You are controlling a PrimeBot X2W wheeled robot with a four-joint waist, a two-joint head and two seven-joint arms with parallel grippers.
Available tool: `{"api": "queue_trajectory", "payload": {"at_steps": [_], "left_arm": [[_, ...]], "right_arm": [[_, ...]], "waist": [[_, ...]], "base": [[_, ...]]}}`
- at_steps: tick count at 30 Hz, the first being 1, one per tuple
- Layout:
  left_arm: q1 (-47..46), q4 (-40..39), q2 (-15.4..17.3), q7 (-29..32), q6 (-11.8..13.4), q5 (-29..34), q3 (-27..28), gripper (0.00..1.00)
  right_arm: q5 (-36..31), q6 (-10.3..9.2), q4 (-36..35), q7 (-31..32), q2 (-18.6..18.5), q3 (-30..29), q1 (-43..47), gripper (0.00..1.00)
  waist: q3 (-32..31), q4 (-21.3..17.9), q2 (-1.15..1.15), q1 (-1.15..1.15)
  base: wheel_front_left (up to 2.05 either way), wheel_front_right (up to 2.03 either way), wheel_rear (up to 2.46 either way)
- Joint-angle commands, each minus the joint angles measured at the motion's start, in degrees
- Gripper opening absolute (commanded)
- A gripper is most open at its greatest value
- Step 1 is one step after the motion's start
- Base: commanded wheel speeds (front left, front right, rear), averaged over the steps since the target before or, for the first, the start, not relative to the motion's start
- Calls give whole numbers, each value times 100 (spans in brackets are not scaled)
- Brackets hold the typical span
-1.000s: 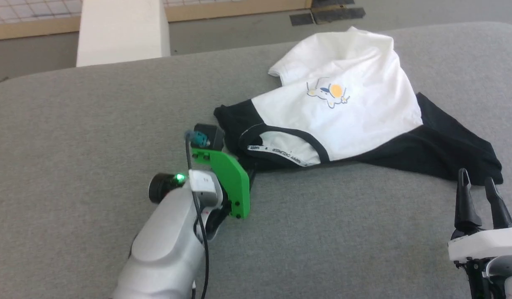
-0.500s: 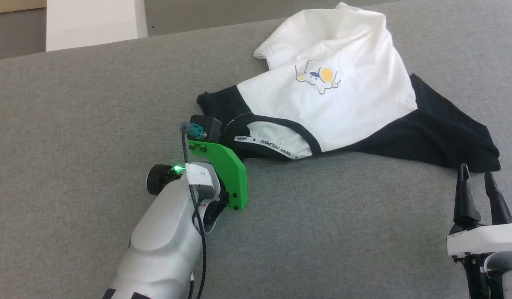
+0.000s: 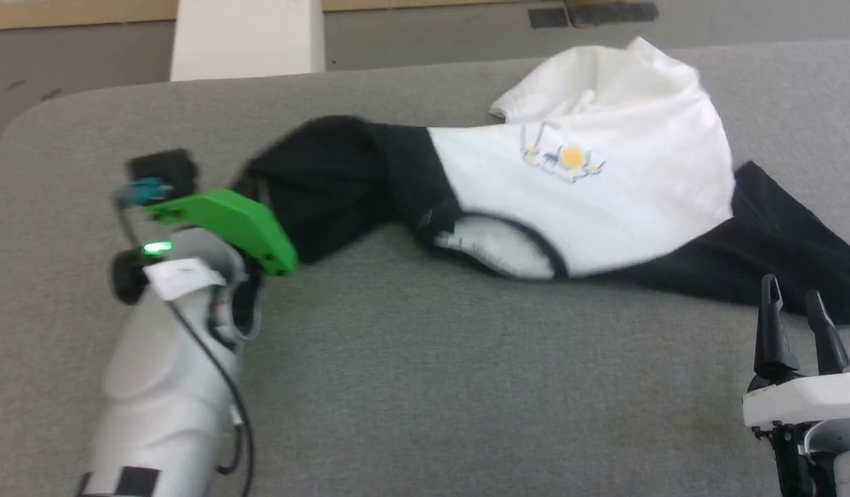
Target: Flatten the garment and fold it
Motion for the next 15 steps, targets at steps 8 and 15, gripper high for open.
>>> {"api": "queue_trajectory", "payload": {"at_steps": [8, 15], "left_arm": [[653, -410, 723, -372, 580, -391, 1024, 0], [1567, -744, 811, -264, 798, -735, 1477, 74]], "right_arm": [[-110, -8, -92, 127, 2, -86, -24, 100], [-113, -8, -97, 186, 2, -57, 1, 100]], "waist": [[-387, 549, 0, 0], [-431, 618, 0, 0]], "base": [[0, 0, 0], [0, 0, 0]]}}
